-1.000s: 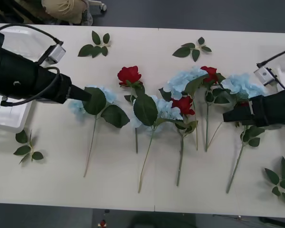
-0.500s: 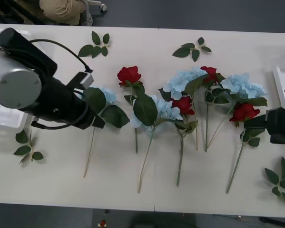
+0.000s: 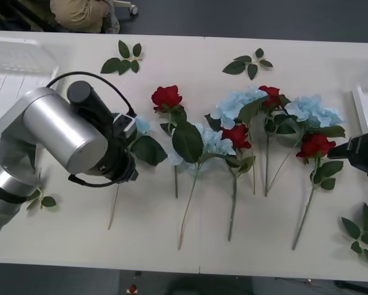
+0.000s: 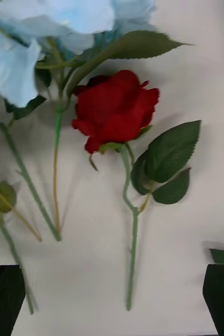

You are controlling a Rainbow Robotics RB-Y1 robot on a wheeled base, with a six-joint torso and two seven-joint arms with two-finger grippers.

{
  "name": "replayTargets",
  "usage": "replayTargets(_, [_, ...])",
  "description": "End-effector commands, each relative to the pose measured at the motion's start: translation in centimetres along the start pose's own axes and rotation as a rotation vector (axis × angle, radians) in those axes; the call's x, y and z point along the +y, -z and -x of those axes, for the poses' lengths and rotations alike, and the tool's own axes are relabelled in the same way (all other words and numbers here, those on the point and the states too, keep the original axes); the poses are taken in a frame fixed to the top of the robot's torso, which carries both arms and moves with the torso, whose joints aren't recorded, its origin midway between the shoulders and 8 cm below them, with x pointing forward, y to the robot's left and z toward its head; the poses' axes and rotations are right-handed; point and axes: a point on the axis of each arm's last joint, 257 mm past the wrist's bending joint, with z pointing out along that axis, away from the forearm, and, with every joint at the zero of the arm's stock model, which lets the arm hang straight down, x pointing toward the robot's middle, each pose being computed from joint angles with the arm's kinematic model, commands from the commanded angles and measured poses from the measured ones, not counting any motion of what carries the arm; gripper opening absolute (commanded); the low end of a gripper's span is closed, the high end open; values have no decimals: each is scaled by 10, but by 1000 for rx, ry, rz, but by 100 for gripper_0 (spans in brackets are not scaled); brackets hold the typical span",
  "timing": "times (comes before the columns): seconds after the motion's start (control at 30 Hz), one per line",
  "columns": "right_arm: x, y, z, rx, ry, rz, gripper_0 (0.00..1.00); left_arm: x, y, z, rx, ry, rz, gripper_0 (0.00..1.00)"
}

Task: Put the red flowers into the right box and the blue flowers into the left box

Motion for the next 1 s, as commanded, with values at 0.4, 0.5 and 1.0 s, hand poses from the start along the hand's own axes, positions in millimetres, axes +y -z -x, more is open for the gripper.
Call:
replayTargets(0.4, [-14, -41, 2, 4, -12, -63, 100, -9, -46, -2, 30, 15, -5, 100])
replayTargets(0.5, [-14, -51, 0, 9, -4, -69, 100, -11, -55, -6, 39, 4, -7, 100])
replayTargets(1.0, [-14, -88, -8, 5, 68, -110, 100, -15, -85, -14, 46, -33, -8, 100])
